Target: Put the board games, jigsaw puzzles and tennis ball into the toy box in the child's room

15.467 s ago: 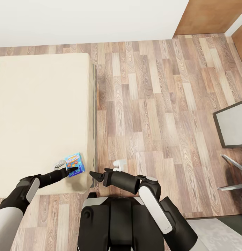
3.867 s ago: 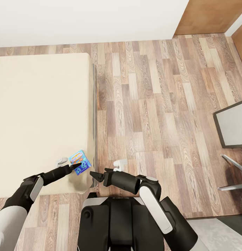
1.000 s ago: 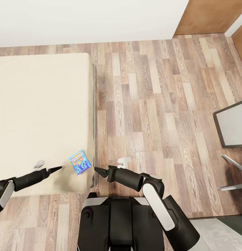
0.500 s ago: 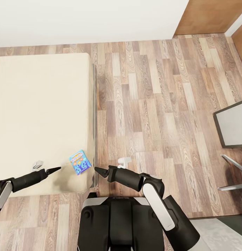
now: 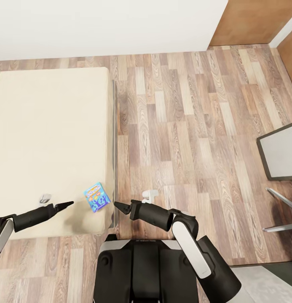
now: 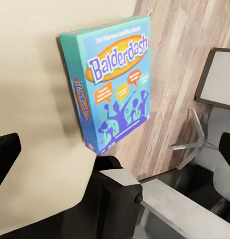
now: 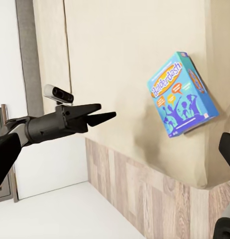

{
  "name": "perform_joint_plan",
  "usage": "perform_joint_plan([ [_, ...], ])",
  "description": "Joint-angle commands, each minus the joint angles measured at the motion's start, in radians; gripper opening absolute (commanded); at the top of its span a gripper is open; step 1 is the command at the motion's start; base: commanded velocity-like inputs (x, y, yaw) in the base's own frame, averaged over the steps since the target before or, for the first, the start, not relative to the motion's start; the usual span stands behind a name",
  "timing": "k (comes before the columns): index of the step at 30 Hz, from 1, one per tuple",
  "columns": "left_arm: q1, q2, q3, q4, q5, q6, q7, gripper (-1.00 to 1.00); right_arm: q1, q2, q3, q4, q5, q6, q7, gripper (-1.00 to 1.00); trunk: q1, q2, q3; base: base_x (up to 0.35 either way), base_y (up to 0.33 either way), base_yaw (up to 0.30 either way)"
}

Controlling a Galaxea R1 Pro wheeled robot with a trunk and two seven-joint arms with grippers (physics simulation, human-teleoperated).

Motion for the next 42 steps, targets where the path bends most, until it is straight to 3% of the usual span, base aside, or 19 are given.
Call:
perform_joint_plan([
  [1, 0.000, 0.001, 0.000, 0.000, 0.003, 0.013, -0.004, 1.00, 0.000, 0.000, -0.001, 0.000, 0.001, 0.005, 0.003, 1.00, 0.001, -0.001, 0.001, 0.000, 0.000, 0.000],
  [12, 0.000, 0.038, -0.001, -0.002, 0.003, 0.035, -0.012, 1.00, 0.000, 0.001, 0.000, 0.000, 0.002, 0.005, 0.002, 1.00, 0.001, -0.001, 0.018, 0.000, 0.000, 0.000],
  [30, 0.000, 0.060, 0.000, -0.003, 0.003, 0.068, -0.014, 1.00, 0.000, 0.002, 0.000, 0.000, 0.005, 0.005, 0.001, 1.00, 0.001, -0.001, 0.048, 0.000, 0.000, 0.000],
  [42, 0.000, 0.108, 0.001, -0.004, 0.003, 0.148, -0.013, 1.00, 0.000, 0.002, 0.001, -0.001, 0.009, 0.005, 0.000, 1.00, 0.001, -0.001, 0.067, 0.000, 0.000, 0.000],
])
